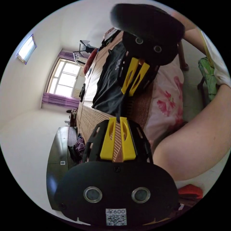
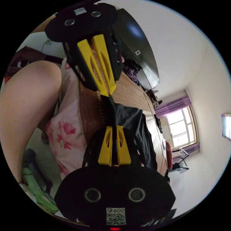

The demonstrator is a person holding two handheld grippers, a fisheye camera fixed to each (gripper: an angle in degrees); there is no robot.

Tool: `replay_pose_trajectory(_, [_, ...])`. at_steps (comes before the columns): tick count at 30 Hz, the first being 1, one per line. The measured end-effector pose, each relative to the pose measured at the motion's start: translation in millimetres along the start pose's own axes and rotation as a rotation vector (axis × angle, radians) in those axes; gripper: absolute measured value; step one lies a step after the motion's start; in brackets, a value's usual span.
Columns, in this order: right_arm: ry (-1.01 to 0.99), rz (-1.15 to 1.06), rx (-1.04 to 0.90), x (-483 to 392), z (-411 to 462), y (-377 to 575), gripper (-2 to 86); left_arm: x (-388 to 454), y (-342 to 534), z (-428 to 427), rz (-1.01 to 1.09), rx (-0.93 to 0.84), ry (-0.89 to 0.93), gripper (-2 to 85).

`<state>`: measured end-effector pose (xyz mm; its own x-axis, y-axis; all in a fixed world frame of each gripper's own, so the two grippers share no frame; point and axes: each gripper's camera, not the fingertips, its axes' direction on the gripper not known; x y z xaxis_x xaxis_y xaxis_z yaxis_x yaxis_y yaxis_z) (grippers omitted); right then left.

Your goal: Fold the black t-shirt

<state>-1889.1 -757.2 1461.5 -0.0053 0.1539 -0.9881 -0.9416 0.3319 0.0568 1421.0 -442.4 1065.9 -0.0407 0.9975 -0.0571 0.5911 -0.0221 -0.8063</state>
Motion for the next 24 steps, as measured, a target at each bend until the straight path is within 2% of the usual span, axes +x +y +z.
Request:
replay_pose_trajectory(2, [-0.045,0.075,0.02,3.8,-3.9,3.1,-0.7,29.0,1.8,8.7,0.024,-0.012,-0.052,10.9])
replay_pose_trajectory(7, [-0.089,0.135,0.039,0.9,-11.1,-5.6,-0.8,67.5,-4.6,26.8,0.019,0.039,-0.13,11.5])
replay_pose_trajectory(12, [-0.065,0.112,0.045,-23.9,-22.5,-24.8,-0.8,84.9,-21.3,65.7,0.02,0.003,-0.17,6.3])
replay_pose_trajectory(15, [-0.04,0.091,0.062,-47.6,-29.9,-35.9,-0.8,102.8,-23.7,75.0,0.051,0.002,-0.326,2.9])
replay_pose_trajectory(24, [0.093,0.02,-0.16,-114.0,-40.7,-31.8,-0.8,115.4,-25.8,78.6,-0.025,-0.006,-0.308,1.7])
